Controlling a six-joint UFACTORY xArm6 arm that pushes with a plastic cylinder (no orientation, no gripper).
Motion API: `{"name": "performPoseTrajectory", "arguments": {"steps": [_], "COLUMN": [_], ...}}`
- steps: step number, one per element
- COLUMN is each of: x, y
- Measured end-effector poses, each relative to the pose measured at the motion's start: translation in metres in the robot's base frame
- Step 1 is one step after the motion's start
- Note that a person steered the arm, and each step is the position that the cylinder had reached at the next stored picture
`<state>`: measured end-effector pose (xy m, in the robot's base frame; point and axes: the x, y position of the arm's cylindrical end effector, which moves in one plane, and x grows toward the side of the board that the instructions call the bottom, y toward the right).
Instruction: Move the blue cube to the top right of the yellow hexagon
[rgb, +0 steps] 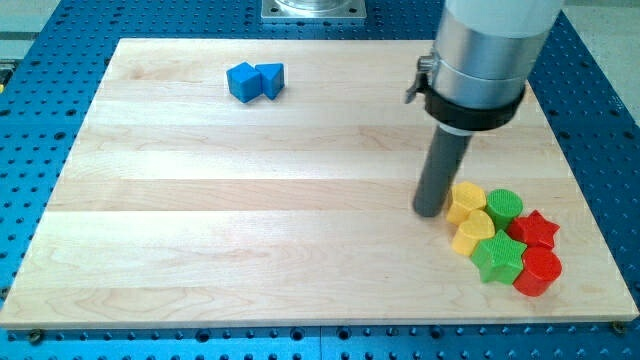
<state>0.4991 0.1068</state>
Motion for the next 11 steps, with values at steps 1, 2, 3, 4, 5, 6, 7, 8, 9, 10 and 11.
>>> {"name": "performPoseTrajectory", "arguments": {"steps": [1,2,3,4,5,6,7,8,9,10,11], "x": [-0.004,-0.026,-0.107,-0.168,-0.196,-0.199,-0.22,-0.221,-0.195,-0.159,-0.155], "y": [-0.093,-0.185,-0.202,-0.243,-0.254,-0.217,-0.216,-0.191,-0.13,-0.088,-0.087]}}
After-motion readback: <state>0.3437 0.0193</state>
